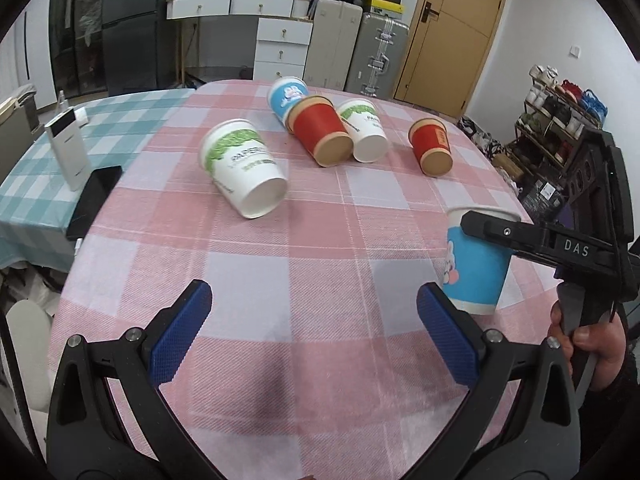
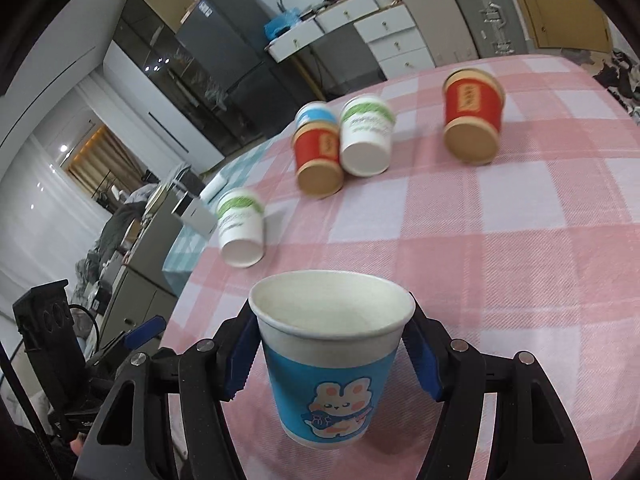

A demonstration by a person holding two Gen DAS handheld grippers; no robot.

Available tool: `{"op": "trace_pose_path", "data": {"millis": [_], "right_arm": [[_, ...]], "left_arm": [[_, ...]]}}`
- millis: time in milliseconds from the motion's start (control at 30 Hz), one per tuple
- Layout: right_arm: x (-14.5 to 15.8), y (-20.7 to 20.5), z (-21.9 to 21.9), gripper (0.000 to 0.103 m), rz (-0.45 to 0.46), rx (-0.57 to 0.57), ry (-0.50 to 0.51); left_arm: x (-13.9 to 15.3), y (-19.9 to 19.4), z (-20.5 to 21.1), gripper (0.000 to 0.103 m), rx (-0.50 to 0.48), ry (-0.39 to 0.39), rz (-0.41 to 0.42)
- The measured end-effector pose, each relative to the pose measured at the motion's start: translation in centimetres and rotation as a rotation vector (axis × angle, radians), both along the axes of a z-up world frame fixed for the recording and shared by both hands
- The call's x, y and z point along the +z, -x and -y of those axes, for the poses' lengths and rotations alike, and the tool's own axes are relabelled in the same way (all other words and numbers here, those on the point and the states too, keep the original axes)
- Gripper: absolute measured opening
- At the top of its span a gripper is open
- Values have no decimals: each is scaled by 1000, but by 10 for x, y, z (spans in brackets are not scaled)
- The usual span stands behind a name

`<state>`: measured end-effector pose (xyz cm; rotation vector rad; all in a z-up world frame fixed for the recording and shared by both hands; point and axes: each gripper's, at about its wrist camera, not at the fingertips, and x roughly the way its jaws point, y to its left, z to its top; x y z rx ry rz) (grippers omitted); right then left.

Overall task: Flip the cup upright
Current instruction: 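Lift the blue cup with the right gripper and turn its rim upward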

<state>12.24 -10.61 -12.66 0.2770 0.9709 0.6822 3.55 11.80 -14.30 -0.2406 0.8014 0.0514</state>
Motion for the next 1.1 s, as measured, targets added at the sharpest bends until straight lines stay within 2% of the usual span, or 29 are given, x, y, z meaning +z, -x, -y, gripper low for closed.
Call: {"op": "trace_pose_path", "data": {"millis": [267, 400, 567, 667, 800, 933, 1100], "right_arm": [[1, -27, 22, 67, 134, -40, 1], [2, -39, 23, 67, 191, -37, -1], [0, -43, 22, 68, 240, -29, 29], [1, -30, 21, 68, 325, -55, 112], [3, -22, 23, 68, 357, -58, 122], [-3, -23, 21, 67, 327, -40, 138], [-1, -18, 19, 67, 333, -35, 175]], "left_arm": [[-21, -52, 14, 102, 10, 22, -63], [-26, -76, 17, 102, 22, 36, -68], [-27, -95, 28, 102, 5, 11, -70], [-29, -100, 31, 102, 0, 9, -76], [-31, -105, 34, 102, 0, 9, -83], [-29, -103, 37, 102, -2, 16, -81], [-22, -96, 39, 102, -11, 8, -75]]}}
